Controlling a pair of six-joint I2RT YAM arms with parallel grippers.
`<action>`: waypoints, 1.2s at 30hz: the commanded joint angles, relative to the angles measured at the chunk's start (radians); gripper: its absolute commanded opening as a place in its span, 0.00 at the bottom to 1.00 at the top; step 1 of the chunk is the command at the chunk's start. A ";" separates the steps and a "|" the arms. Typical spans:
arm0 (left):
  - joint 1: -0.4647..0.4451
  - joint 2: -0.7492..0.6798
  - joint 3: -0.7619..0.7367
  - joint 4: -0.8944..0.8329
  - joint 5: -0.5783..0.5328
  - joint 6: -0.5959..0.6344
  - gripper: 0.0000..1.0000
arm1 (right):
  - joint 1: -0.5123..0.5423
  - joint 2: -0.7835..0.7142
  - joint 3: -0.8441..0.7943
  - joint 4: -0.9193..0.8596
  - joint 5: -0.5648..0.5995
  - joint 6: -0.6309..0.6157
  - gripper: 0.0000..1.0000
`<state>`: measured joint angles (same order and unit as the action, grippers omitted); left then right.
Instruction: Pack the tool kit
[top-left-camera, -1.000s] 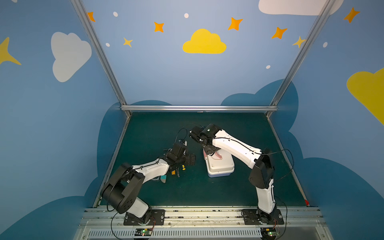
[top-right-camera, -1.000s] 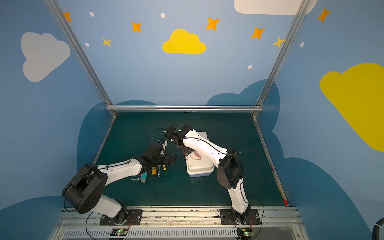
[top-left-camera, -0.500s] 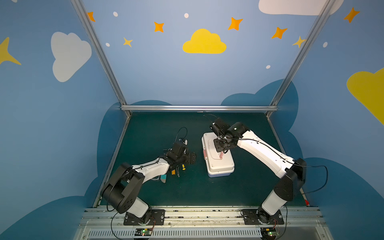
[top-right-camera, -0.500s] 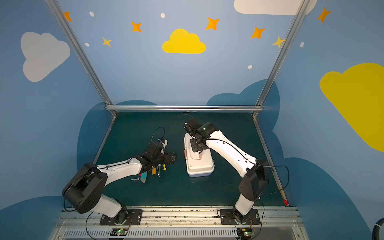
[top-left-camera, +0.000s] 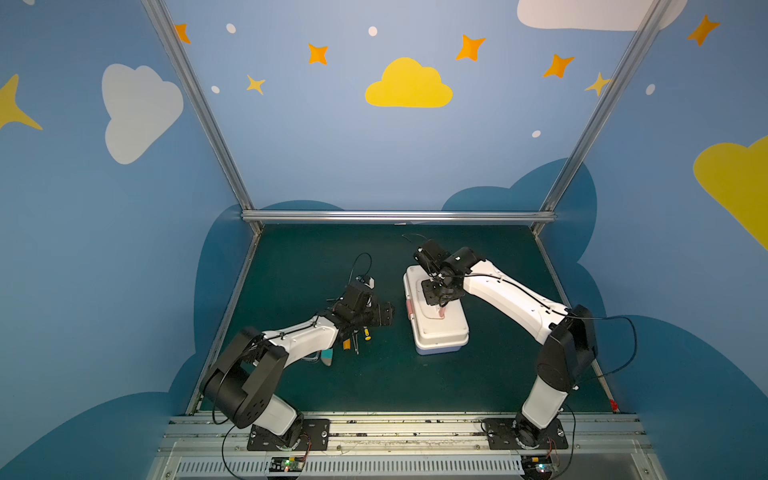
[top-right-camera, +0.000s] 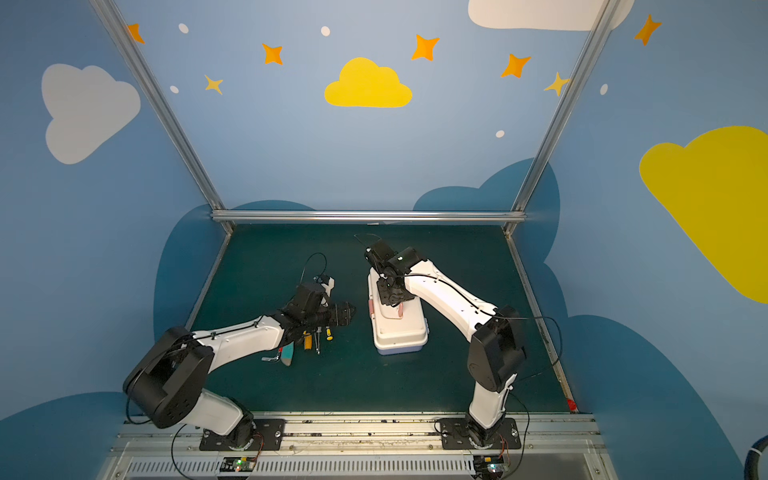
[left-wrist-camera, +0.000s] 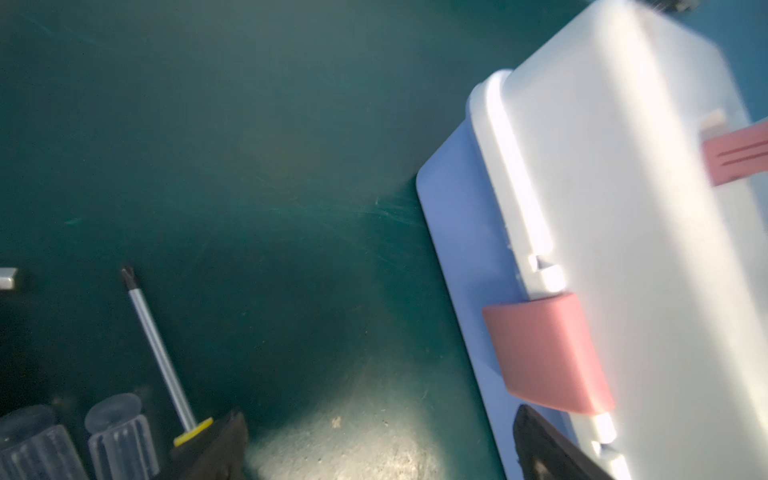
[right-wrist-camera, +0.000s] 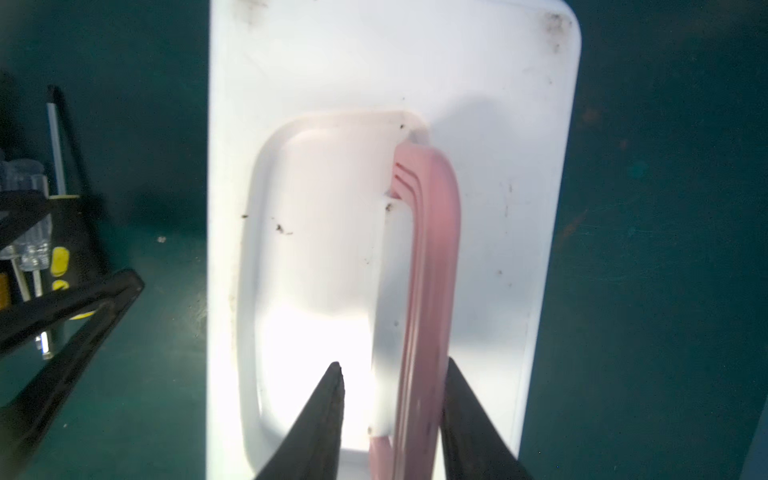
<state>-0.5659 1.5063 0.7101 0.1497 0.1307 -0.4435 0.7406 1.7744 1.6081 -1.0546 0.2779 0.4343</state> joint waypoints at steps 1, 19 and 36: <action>0.010 -0.032 -0.011 0.021 0.014 -0.014 1.00 | -0.010 0.002 0.018 -0.004 -0.008 0.024 0.30; 0.174 -0.130 -0.038 0.032 0.205 -0.134 1.00 | -0.085 -0.097 -0.057 0.244 -0.514 0.039 0.00; 0.094 -0.190 0.113 -0.200 0.202 -0.085 1.00 | -0.462 -0.199 -0.514 0.700 -1.168 0.139 0.00</action>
<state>-0.4397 1.3083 0.7635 0.0105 0.3313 -0.5488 0.3283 1.6169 1.1381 -0.3771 -0.7925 0.5564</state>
